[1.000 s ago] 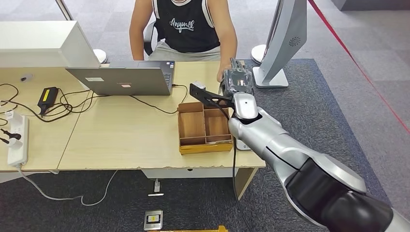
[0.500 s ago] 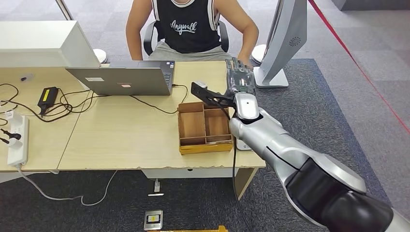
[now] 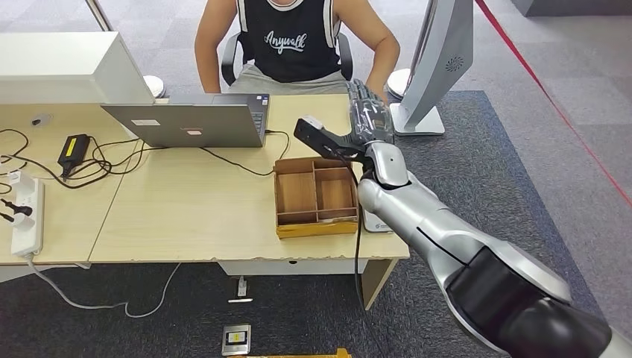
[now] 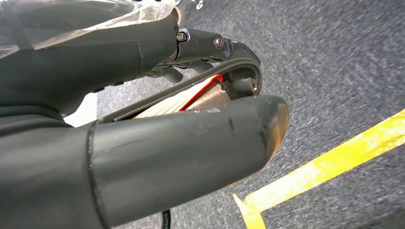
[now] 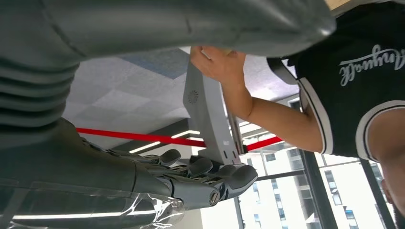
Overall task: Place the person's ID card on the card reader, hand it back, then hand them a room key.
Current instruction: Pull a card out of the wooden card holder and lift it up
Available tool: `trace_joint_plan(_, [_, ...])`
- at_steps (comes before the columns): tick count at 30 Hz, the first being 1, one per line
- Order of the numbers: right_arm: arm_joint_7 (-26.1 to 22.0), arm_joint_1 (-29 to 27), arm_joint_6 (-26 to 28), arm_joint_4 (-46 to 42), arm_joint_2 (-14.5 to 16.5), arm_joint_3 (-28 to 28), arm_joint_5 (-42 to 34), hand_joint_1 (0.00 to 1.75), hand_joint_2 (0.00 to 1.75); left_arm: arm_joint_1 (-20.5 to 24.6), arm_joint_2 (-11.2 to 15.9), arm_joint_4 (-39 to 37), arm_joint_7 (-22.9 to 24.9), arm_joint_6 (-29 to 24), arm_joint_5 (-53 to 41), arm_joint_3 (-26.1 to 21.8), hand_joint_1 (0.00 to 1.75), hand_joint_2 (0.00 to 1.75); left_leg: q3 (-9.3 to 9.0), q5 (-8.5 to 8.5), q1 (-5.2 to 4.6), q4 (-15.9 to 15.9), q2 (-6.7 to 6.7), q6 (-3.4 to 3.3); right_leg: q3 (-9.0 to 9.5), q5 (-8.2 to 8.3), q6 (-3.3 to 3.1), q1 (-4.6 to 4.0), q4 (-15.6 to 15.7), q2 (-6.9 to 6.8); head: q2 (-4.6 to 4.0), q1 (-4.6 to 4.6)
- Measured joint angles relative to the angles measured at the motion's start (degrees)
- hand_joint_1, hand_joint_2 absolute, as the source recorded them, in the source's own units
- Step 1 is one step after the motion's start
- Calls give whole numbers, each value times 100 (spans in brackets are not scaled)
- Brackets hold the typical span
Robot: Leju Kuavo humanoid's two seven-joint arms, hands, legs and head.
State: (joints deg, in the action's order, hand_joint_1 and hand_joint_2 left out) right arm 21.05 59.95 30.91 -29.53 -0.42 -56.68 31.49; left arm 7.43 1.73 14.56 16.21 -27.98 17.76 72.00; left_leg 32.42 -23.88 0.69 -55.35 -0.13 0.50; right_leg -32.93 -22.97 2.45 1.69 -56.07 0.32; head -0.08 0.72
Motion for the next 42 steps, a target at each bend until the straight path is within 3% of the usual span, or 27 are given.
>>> trace_joint_plan(2, [-103, -172, -14, -299, -89, 54, -25, 0, 0, -35, 0, 0, -2, -11, 21, -9, 0, 0, -1, -1, 0, 0, 0, 0, 0, -1, 0, -1, 1, 0, -1, 1])
trace_joint_plan(6, [-107, -738, -25, -1062, -318, 90, 80, 0, 175, -58, 0, 0, 2, -15, 17, -26, 0, 0, -1, -3, 1, 0, -1, 1, 3, -3, -2, -1, 2, 0, -1, -3])
trace_joint_plan(12, [-72, -1362, -45, -1925, -611, 137, 155, 0, 175, -61, 7, -2, 24, -15, 12, -32, 0, 0, -1, -4, 1, 1, 1, 3, 2, -3, -2, -1, 2, 0, 0, -4])
trace_joint_plan(21, [-45, -1619, -195, -2454, -792, 169, 231, 0, 175, -62, 15, -1, 23, -15, 14, -37, 0, 0, -2, -4, 1, 1, 1, 3, 3, -3, -2, -1, 2, 0, 0, -4])
trace_joint_plan(42, [-75, -2034, -381, -2402, -846, 61, 357, 0, 175, -63, 50, 0, 38, -15, 14, -37, 0, 0, 0, -5, 1, 1, 0, 4, 2, -4, -3, -1, 2, 0, -1, -4])
